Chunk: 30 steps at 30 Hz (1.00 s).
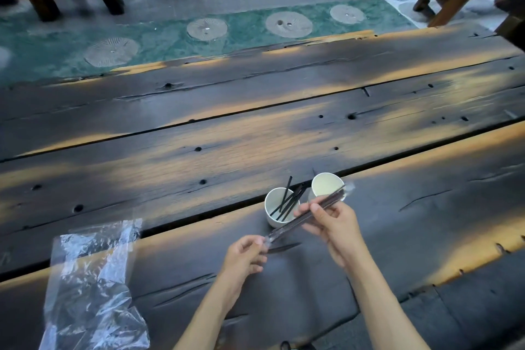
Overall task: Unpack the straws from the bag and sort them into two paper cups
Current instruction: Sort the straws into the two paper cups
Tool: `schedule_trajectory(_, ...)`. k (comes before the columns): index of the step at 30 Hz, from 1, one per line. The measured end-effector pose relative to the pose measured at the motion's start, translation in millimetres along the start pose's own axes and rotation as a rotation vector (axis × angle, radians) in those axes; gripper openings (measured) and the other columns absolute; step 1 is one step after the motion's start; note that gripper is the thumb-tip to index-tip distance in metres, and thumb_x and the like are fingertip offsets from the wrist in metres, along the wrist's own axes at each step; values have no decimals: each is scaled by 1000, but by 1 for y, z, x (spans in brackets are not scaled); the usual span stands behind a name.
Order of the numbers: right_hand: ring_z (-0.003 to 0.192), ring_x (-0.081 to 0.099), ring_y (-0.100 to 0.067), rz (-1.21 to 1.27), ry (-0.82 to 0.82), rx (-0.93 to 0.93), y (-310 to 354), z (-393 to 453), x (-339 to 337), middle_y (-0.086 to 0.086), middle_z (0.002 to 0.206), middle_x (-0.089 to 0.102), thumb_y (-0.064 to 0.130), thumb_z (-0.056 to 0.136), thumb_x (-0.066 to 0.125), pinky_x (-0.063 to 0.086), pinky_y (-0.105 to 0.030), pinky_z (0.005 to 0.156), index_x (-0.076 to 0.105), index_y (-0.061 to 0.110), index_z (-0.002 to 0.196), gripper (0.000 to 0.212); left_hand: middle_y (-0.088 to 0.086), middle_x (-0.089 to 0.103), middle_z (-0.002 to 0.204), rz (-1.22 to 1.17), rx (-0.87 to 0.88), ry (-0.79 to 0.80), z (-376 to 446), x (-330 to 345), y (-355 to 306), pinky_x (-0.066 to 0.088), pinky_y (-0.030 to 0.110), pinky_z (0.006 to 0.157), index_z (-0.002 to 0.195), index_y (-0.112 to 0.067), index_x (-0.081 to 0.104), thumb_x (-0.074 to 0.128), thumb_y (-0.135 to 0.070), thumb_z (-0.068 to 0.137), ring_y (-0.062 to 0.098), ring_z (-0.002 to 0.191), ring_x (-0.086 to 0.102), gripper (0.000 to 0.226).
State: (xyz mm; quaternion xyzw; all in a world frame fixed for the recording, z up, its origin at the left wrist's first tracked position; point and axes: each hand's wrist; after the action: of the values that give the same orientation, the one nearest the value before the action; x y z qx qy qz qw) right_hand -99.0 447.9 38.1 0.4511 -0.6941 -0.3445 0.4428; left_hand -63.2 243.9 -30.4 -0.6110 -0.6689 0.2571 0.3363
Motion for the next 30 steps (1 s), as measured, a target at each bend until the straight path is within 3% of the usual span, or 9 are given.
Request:
schedule_trajectory(2, 86, 75, -31, 42, -93, -70, 16, 5, -22, -14, 89, 75, 12, 85, 65, 61, -41, 74, 59, 5, 97, 15, 6, 68, 107, 230, 49, -95, 8, 3, 15, 50, 25, 74, 103, -16, 64, 64, -18, 91, 16, 87, 63, 12)
schedule_trajectory(3, 85, 75, -29, 76, -136, -112, 24, 6, -32, -12, 88, 76, 7, 90, 60, 62, -38, 71, 60, 6, 95, 4, 8, 66, 117, 360, 69, -132, 13, 4, 24, 49, 27, 84, 109, -17, 63, 66, -19, 89, 16, 95, 62, 20)
schedule_trajectory(5, 84, 75, -27, 125, -230, -184, 38, 13, -53, -10, 88, 75, 2, 96, 52, 62, -38, 74, 61, 9, 90, 13, 8, 54, 135, 672, 79, -174, 20, 7, 43, 41, 29, 101, 129, -18, 55, 68, -26, 86, 20, 117, 55, 47)
schedule_trajectory(8, 90, 72, -28, 114, -323, -253, 54, 26, -73, -9, 87, 74, 1, 98, 51, 59, -43, 85, 61, 10, 89, 16, 6, 19, 162, 1101, 66, -131, 24, 12, 65, 22, 36, 117, 152, -28, 26, 64, -41, 84, 25, 149, 18, 79)
schedule_trajectory(11, 85, 73, -21, 43, -392, -260, 58, 43, -80, -2, 83, 75, 2, 98, 52, 58, -43, 89, 61, 11, 89, 15, 3, -10, 165, 1383, 47, -84, 28, 17, 74, 9, 48, 119, 154, -38, 2, 66, -48, 81, 26, 152, -9, 98)
schedule_trajectory(16, 91, 68, -26, -87, -420, -235, 54, 66, -75, -13, 88, 72, 2, 93, 56, 56, -44, 91, 62, 13, 85, 15, 0, -20, 164, 1447, -25, -123, 33, 21, 74, 9, 56, 119, 153, -41, -7, 73, -50, 75, 26, 151, -16, 112)
schedule_trajectory(22, 79, 66, -23, -251, -384, -166, 36, 91, -74, -17, 87, 70, 7, 87, 63, 55, -51, 88, 66, 7, 88, 3, -5, -27, 161, 1344, -180, -196, 32, 25, 67, 14, 73, 107, 147, -55, -11, 78, -53, 67, 31, 148, -21, 120)
schedule_trajectory(27, 75, 63, -15, -344, -350, -137, 31, 92, -69, -7, 82, 69, 8, 89, 65, 52, -36, 77, 67, 6, 89, 3, -5, -29, 161, 1317, -189, -193, 31, 25, 65, 14, 74, 107, 147, -55, -10, 79, -49, 68, 31, 148, -23, 119)
schedule_trajectory(30, 85, 64, -18, -333, -315, -122, 29, 91, -70, -7, 89, 70, 7, 91, 62, 52, -34, 83, 67, 14, 89, 9, -5, -28, 161, 1308, -179, -198, 32, 25, 65, 14, 74, 107, 147, -55, -8, 80, -49, 68, 31, 148, -23, 119)
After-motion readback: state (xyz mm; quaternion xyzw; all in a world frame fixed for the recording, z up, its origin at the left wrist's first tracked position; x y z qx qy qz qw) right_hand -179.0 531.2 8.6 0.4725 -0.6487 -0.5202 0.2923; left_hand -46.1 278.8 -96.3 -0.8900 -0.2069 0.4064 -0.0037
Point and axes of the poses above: each hand's wrist, its own z-axis towards the middle knuckle, its own x-axis out of the palm, y = z × x
